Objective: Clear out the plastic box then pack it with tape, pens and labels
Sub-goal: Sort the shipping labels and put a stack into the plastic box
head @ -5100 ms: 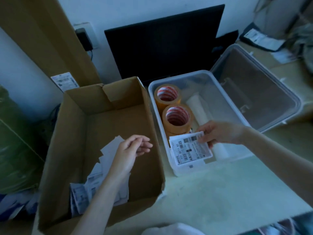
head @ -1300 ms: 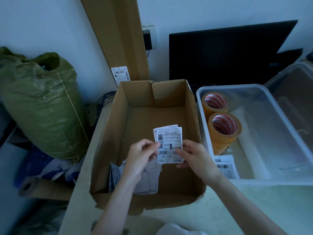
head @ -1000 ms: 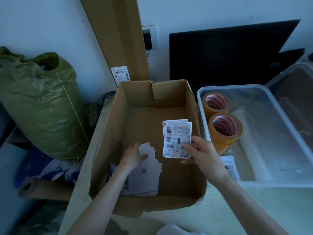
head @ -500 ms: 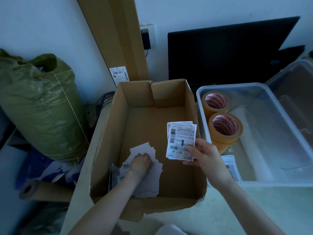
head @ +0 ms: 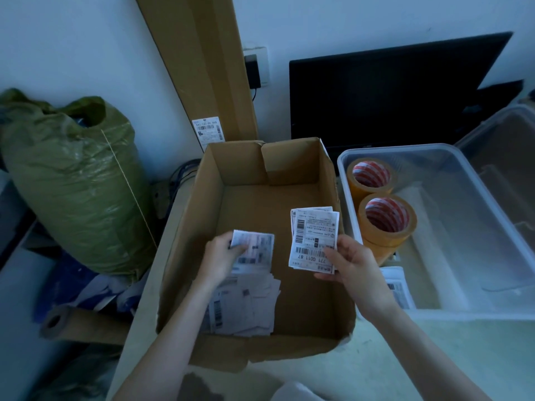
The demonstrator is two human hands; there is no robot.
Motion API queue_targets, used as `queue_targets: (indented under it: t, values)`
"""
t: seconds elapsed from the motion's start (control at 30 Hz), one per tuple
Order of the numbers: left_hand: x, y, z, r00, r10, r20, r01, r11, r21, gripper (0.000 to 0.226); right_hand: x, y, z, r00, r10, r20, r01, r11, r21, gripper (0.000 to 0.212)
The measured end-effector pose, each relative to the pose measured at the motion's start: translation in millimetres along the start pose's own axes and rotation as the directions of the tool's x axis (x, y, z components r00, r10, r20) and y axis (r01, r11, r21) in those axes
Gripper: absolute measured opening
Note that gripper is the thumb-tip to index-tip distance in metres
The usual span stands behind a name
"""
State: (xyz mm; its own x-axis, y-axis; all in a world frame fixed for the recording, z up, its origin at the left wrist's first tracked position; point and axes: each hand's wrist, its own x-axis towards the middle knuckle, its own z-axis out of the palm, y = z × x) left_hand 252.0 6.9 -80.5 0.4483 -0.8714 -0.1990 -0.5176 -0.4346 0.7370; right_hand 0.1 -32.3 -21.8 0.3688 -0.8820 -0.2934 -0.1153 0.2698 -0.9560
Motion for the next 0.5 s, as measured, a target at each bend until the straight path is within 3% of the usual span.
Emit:
queue_targets:
  t: [0.1, 0.3, 0.5]
  values:
    - [-11.9, 26.2, -19.9, 0.999, 0.054, -0.001, -0.054, 0.989, -0.141, 0.014, 0.8, 0.4, 1.2, 1.000, -0.003, -0.028, 0.002, 1.000, -0.025, 0.015]
    - [-31.3, 80.1, -51.8, 0.981, 0.186, 0.060, -0.169, 0.959, -0.227, 0.011, 1.9, -4.0, 6.5, 0.997, -0.060, -0.053, 0.048, 0.978, -0.202, 0.013]
    - [-29.5, 98.7, -41.4, 0.945, 0.323, 0.044, -0.321, 0.945, -0.061, 0.011, -3.2, -18.9, 6.4, 0.987, 0.060, 0.149, -0.065, 0.997, 0.032, 0.018]
